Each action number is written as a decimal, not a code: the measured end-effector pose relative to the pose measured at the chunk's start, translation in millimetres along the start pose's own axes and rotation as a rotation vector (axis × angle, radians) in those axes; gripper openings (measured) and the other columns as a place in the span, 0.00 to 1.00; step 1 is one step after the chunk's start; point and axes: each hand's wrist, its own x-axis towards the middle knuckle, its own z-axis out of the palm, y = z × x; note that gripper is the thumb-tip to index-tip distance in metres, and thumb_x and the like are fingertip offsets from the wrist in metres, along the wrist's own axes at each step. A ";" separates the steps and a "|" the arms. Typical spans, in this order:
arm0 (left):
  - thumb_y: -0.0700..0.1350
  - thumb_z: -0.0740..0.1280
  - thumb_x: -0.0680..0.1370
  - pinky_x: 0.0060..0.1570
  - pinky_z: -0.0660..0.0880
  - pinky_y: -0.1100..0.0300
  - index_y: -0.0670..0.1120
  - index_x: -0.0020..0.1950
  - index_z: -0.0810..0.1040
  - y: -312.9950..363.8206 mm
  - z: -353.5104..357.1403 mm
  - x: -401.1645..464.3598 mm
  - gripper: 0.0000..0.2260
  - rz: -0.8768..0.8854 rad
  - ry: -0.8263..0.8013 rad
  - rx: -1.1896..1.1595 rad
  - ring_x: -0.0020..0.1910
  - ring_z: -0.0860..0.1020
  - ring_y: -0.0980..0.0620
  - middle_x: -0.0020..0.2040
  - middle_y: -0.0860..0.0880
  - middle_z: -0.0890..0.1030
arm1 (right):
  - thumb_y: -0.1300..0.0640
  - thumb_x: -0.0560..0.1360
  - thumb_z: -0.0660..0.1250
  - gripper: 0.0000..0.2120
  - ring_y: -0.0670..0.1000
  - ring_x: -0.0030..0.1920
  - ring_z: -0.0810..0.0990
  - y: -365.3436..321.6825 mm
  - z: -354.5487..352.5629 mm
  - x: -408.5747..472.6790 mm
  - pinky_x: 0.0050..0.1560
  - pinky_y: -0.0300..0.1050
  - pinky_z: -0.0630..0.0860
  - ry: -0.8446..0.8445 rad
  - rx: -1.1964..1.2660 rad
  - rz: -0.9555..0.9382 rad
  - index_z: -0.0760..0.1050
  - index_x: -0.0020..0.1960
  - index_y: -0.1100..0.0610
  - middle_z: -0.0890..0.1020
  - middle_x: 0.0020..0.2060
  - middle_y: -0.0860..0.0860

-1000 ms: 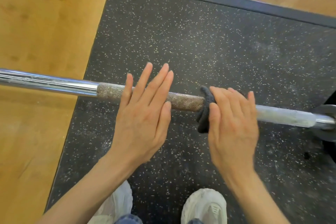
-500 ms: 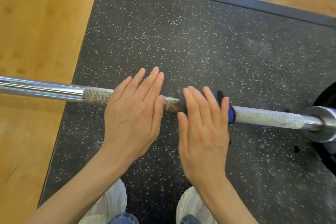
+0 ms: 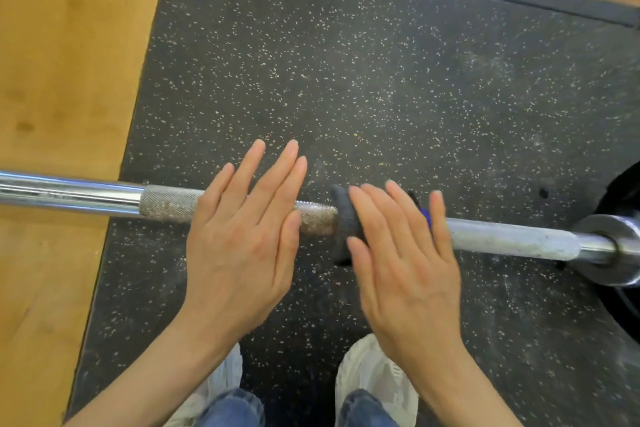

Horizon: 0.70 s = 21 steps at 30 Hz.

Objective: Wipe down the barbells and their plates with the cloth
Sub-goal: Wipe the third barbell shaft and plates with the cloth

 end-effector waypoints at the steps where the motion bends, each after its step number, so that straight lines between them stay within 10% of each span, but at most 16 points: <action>1: 0.47 0.48 0.86 0.76 0.55 0.50 0.44 0.77 0.68 0.8 0.1 -2.6 0.22 0.002 0.006 0.002 0.79 0.61 0.46 0.78 0.50 0.66 | 0.51 0.87 0.48 0.23 0.55 0.73 0.71 1.3 -3.0 -3.2 0.80 0.57 0.52 0.006 0.006 0.035 0.72 0.73 0.58 0.77 0.69 0.51; 21: 0.47 0.47 0.85 0.77 0.49 0.54 0.46 0.79 0.64 5.1 1.6 -45.9 0.22 0.044 0.045 0.039 0.81 0.57 0.49 0.79 0.50 0.64 | 0.52 0.86 0.49 0.22 0.56 0.67 0.76 -9.8 -16.0 -24.5 0.75 0.56 0.62 -0.146 -0.014 -0.145 0.72 0.73 0.59 0.78 0.66 0.52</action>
